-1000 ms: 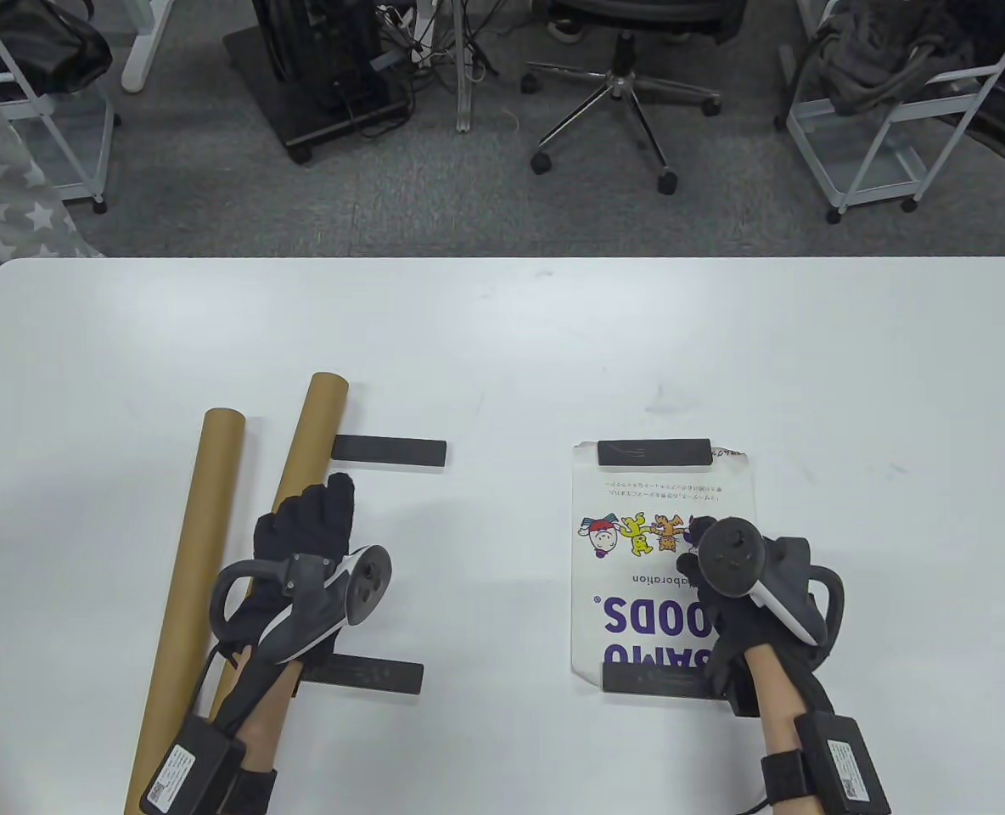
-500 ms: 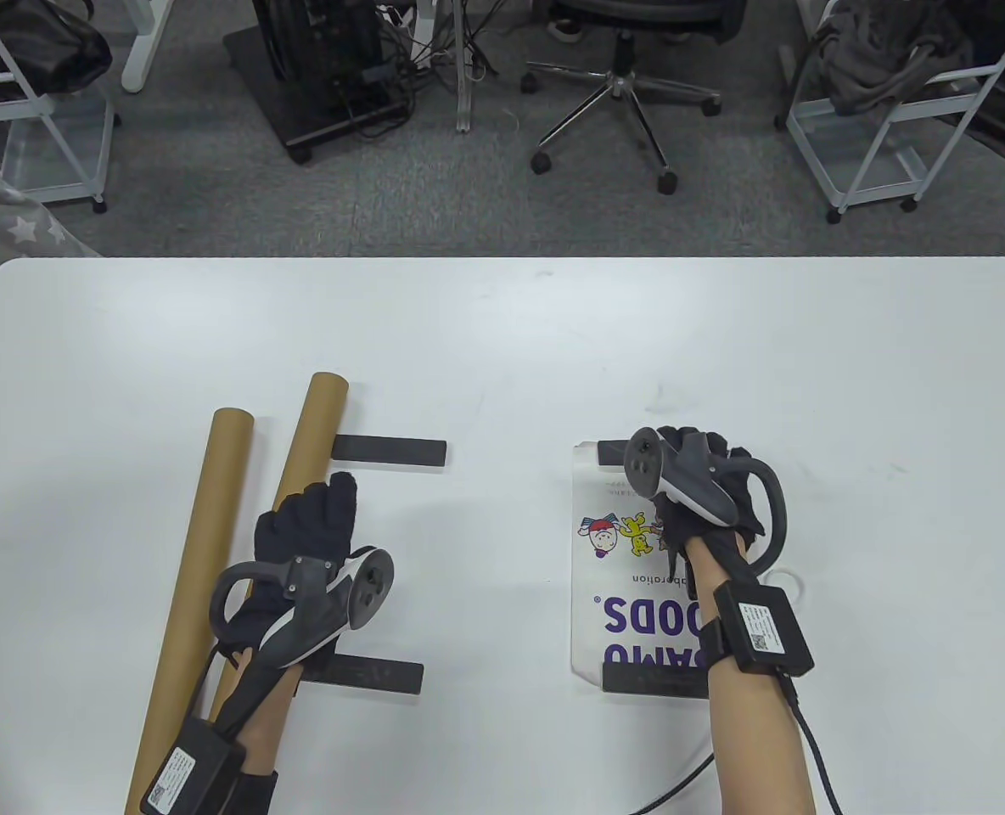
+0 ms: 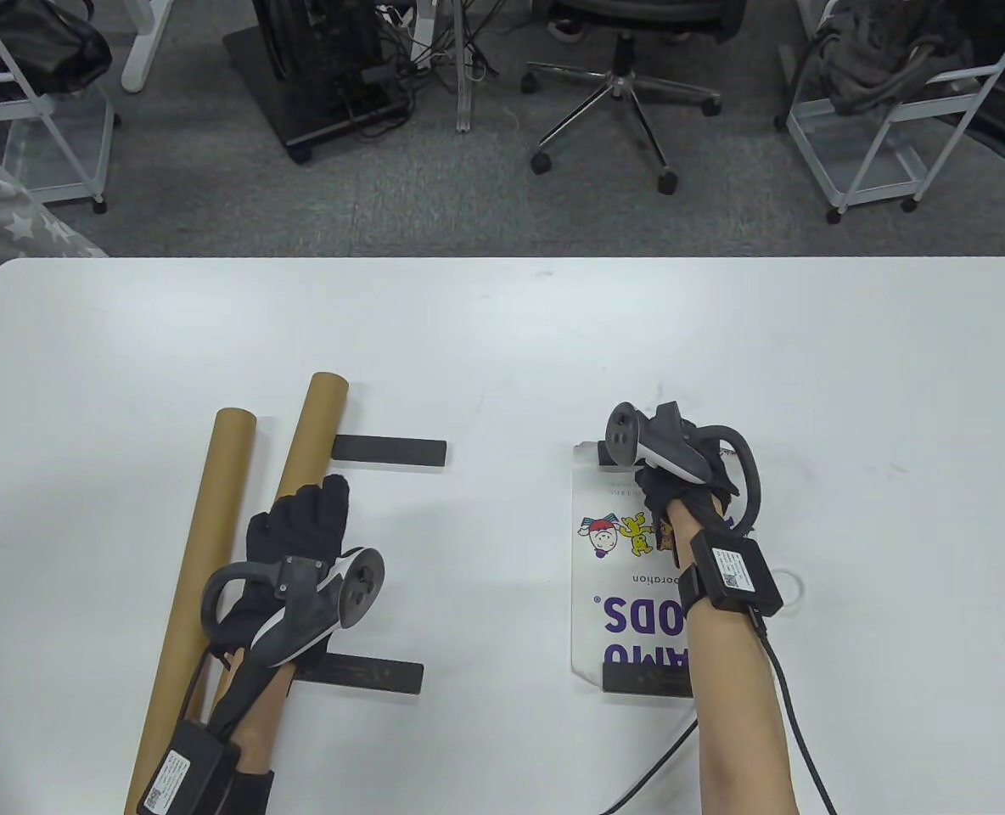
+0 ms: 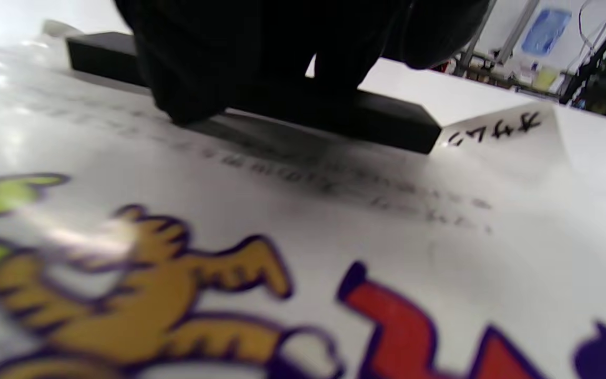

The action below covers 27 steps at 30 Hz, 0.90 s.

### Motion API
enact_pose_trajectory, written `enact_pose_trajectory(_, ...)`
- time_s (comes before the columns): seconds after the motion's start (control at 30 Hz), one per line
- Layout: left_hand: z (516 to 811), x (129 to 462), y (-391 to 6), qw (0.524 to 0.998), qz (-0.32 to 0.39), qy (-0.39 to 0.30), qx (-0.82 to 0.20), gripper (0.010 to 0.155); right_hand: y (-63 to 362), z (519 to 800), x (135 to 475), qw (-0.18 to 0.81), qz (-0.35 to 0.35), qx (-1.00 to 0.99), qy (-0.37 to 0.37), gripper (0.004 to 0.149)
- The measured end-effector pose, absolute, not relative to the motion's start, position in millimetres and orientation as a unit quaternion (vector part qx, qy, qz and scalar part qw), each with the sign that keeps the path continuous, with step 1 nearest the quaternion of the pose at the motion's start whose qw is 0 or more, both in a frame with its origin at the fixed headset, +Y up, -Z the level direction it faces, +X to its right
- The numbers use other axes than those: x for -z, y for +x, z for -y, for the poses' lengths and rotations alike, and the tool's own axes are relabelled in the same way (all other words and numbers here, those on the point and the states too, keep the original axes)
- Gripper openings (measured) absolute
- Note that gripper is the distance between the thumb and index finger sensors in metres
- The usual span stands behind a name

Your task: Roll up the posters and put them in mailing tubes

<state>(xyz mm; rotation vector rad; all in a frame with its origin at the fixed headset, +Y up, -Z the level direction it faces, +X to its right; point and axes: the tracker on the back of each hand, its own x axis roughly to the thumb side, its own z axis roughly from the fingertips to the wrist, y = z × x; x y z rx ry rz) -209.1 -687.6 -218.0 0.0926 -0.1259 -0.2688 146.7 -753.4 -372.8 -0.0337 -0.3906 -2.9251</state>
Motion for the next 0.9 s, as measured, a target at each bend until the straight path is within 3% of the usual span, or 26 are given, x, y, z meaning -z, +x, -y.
enact_pose_trajectory(0.6,683.7,216.8,-208.6,0.984,0.062,0.060,0.153,0.081,141.4,762.5,370.9,0.140,0.069,0.986,-0.050,0.061)
enact_pose_trajectory(0.9,681.9,216.0,-208.4,0.984,0.058,0.059,0.160,0.082,137.0,729.7,363.4,0.151,0.050,0.986,-0.039,0.063)
